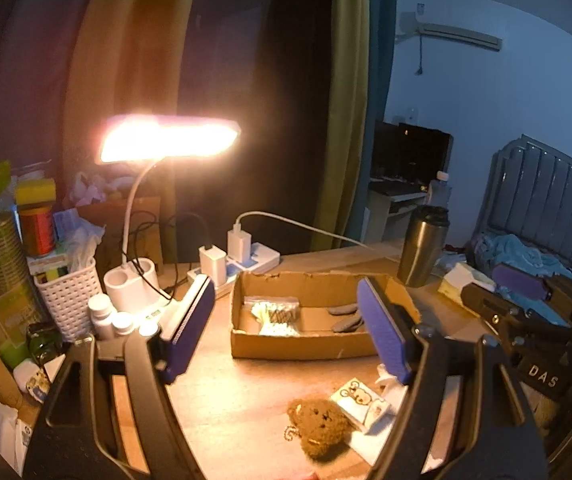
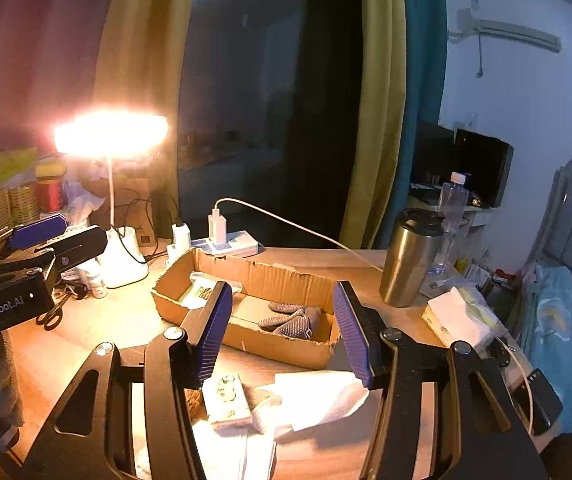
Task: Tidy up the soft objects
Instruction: 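Withdraw both open tools from the box back over the desk, then grasp the pink plush toy with the right tool while the left tool grasps the bubble-wrap bag, then lift and carry the plush toy and bubble-wrap bag toward the cardboard box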
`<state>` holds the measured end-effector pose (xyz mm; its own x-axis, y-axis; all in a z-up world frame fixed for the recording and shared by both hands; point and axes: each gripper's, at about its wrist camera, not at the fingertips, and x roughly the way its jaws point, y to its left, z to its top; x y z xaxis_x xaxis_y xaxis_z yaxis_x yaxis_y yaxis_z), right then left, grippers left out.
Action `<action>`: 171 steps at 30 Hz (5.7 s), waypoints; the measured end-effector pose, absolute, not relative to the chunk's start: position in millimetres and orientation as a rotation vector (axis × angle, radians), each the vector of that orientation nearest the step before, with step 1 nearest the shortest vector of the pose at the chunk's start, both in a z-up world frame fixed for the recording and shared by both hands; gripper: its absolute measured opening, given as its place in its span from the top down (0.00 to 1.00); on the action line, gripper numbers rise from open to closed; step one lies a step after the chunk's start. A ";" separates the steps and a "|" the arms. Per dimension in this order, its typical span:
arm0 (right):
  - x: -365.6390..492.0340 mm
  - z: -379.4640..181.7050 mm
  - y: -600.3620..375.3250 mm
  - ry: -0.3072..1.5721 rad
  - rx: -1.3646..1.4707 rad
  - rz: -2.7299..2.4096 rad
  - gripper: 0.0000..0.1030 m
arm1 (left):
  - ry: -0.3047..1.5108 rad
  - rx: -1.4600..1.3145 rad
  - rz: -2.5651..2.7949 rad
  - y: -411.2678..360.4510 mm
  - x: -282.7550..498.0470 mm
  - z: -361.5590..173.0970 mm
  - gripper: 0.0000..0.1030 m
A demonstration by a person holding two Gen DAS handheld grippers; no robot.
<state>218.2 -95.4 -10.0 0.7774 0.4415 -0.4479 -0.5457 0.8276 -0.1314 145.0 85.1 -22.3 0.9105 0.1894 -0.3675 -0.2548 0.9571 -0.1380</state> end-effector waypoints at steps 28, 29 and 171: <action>130.5 -35.9 -118.5 0.444 -0.277 0.558 0.45 | 0.376 -0.197 0.220 58.4 66.0 -43.7 0.27; 128.6 -38.7 -119.4 0.451 -0.275 0.557 0.45 | 0.380 -0.198 0.219 57.8 64.9 -46.0 0.27; 236.3 -0.1 -109.4 0.324 -0.257 0.593 0.67 | 0.252 -0.148 0.097 75.4 149.4 -7.4 0.61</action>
